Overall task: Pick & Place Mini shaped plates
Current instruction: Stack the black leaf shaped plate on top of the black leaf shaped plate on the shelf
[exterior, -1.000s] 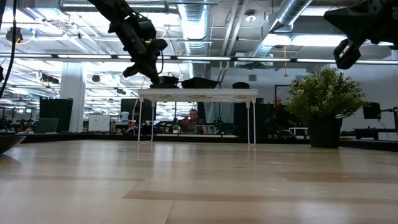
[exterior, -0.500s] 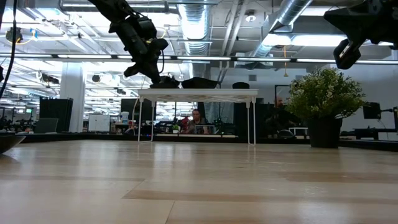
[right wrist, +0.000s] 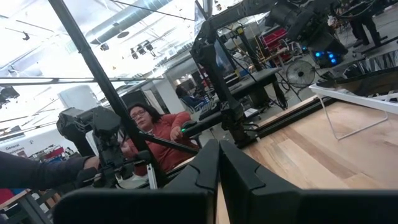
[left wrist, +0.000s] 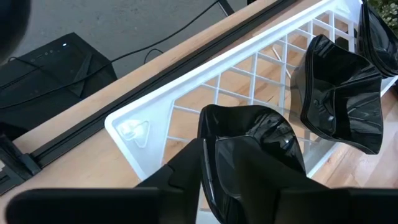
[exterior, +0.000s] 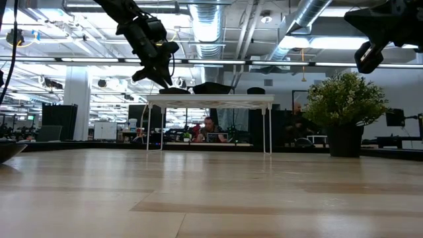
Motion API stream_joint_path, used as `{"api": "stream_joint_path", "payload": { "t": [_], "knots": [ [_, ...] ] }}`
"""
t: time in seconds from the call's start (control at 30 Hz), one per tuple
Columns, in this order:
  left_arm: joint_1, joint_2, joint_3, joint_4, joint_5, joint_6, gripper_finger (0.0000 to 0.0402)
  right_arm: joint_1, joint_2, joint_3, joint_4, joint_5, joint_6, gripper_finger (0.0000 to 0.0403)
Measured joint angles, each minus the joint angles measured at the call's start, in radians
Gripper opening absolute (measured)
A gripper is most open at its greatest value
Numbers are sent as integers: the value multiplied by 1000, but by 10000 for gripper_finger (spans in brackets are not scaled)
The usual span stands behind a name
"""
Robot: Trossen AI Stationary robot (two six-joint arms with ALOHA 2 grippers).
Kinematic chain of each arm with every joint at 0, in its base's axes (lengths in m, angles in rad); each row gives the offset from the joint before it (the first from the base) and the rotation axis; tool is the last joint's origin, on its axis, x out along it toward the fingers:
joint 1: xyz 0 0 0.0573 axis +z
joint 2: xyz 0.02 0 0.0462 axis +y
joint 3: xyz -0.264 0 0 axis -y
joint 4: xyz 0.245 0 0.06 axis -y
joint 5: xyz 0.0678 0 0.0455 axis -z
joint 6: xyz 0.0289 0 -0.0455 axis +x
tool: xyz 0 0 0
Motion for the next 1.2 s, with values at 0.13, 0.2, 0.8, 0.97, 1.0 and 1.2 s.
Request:
{"api": "stream_joint_path", "payload": {
  "t": [0.13,0.2,0.8,0.97,1.0,1.2],
  "knots": [
    [0,-9,0,-5,0,-2,116,0,0,0,0,0,0,7],
    [-5,-26,0,-30,5,-4,127,0,0,0,0,0,0,7],
    [-281,-481,-247,-196,-131,-390,173,0,0,0,-3,0,-2,7],
    [-381,-638,-408,-196,-157,-513,180,0,0,0,-8,0,-2,7],
    [-401,-666,-441,-195,-157,-560,180,0,0,0,-8,0,-2,7],
    [-529,-797,-614,-193,-158,-838,178,0,0,0,-8,0,-3,7]
  ]
}}
